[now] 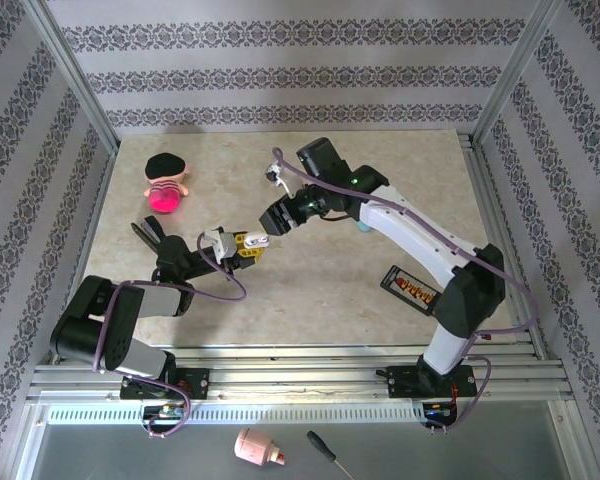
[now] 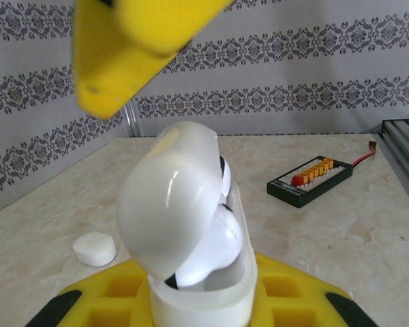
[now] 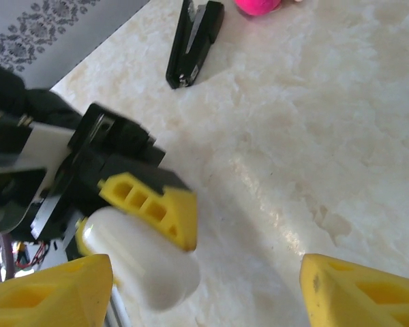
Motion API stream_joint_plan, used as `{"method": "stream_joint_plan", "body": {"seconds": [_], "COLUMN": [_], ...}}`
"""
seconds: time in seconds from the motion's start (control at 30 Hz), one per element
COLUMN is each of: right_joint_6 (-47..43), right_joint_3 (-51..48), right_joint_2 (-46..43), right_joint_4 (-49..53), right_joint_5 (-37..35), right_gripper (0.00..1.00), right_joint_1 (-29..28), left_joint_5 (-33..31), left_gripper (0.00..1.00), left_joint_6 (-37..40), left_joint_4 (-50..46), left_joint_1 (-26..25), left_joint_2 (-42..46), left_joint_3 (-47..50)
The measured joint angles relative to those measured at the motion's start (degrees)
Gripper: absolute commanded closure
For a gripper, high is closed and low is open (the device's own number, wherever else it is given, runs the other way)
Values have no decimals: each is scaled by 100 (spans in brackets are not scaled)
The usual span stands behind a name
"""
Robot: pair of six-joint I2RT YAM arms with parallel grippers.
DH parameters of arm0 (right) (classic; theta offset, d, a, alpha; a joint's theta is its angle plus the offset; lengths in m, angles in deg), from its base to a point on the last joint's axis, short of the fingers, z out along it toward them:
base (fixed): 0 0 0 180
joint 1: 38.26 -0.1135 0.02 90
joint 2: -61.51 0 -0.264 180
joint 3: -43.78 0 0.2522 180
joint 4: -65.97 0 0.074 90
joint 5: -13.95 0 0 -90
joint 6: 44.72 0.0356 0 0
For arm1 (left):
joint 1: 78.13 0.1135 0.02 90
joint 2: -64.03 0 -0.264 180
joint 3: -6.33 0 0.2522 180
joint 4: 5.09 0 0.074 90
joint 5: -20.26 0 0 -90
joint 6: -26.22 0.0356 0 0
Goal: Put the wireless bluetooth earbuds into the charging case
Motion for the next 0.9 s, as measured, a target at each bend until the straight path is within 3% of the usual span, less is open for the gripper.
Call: {"method": "stream_joint_plan", "body": {"seconds": [0.27,0.5,0.57,0.67,0.77,0.9], "right_joint_6": [-109,-527,-868,-1768,-2815,-3742], "right_joint_3": [109,-426,-748,-1196,-1692,-1786], "right_joint_2": [275,-166,-433,-866,-1281,-1355], "right_joint_4": [306,87,-42,-208,-448,-503], "right_joint_5": [-66,-39,-9,-72,-140,-127], "right_gripper": [25,25,29,26,33,34], "right_joint_1": [-46,-52,-96,-319,-669,-782], "left_joint_5": [0,44,66,160,269,481], "left_gripper": [100,100,100,100,100,100], "left_joint_6": [-221,-286,-341,-411,-463,-546], "left_joint_4": [236,280,304,323,350,358], "left_joint_1": [0,-17,-22,-22,-22,-22], "left_joint_2": [-52,-105,-105,-105,-105,-114], "left_joint_3": [0,0,-2,-2,-2,-2]}}
